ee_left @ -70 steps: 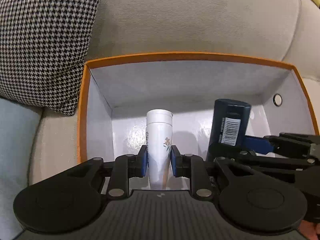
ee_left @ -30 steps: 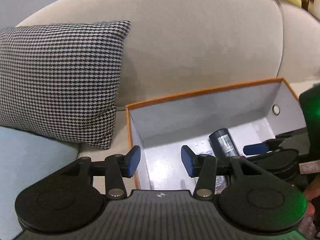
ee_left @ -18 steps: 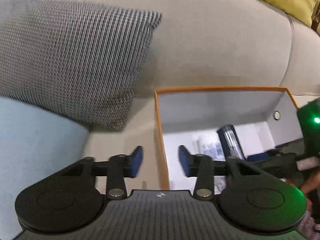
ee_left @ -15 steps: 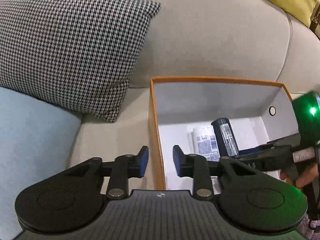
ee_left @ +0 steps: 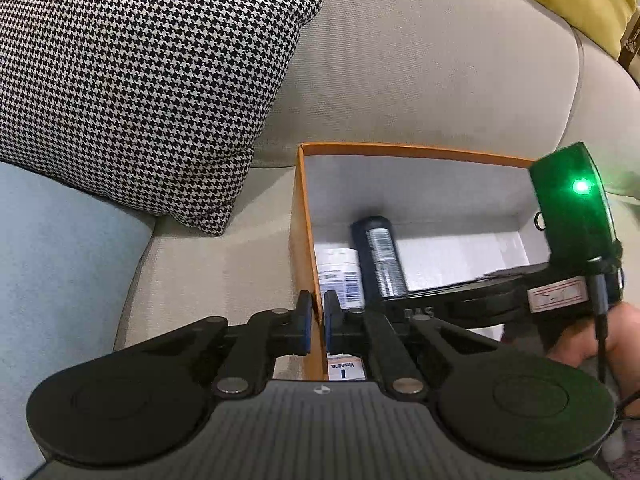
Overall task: Organize rigid objects
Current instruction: 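Open the left tool releasing the tube while the right tool releases the can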
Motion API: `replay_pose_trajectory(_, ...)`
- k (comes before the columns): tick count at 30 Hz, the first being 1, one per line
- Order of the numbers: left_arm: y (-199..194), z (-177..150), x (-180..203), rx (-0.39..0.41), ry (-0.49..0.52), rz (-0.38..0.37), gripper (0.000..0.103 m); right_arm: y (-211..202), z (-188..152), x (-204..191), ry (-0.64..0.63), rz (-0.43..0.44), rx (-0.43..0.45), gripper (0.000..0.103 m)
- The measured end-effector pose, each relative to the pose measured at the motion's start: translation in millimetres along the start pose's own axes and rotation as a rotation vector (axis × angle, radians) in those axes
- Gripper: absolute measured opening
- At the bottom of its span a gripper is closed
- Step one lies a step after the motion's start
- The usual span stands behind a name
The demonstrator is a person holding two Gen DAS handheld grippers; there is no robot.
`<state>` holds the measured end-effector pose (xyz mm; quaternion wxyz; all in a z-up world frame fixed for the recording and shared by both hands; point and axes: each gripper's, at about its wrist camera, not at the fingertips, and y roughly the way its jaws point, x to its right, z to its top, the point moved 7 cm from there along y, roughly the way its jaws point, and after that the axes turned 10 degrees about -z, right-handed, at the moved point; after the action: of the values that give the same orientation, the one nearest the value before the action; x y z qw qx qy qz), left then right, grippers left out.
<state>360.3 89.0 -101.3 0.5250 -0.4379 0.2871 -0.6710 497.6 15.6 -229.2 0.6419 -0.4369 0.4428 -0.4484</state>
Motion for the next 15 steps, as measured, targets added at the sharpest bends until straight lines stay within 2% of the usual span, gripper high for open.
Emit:
replay_pose_trajectory(7, 2, 1, -4, 0.007, -0.016, -0.008, 0.006, -3, -2, -16, -0.144, -0.017, 0.054, 0.044)
replay_pose_trajectory(8, 3, 1, -5, 0.007, -0.018, -0.01, 0.006, -6, -6, -18, -0.163, -0.017, 0.063, 0.049)
replay_pose_trajectory(9, 2, 1, -5, 0.008, -0.02, -0.011, 0.006, -8, -6, -18, -0.181, -0.024, 0.07, 0.058)
replay_pose_trajectory(10, 3, 1, -6, 0.008, -0.02, -0.012, 0.006, -11, -7, -20, -0.203, -0.043, 0.086, 0.061)
replay_pose_trajectory(13, -3, -2, -2, 0.012, -0.027, -0.015, 0.006, -31, -14, -24, -0.284, -0.066, 0.144, 0.054)
replay_pose_trajectory(14, -4, -2, -2, 0.014, -0.031, -0.015, 0.006, -37, -17, -27, -0.298, -0.045, 0.151, 0.045)
replay_pose_trajectory(15, -4, -2, -2, 0.016, -0.034, -0.015, 0.006, -42, -20, -31, -0.313, -0.011, 0.148, 0.042)
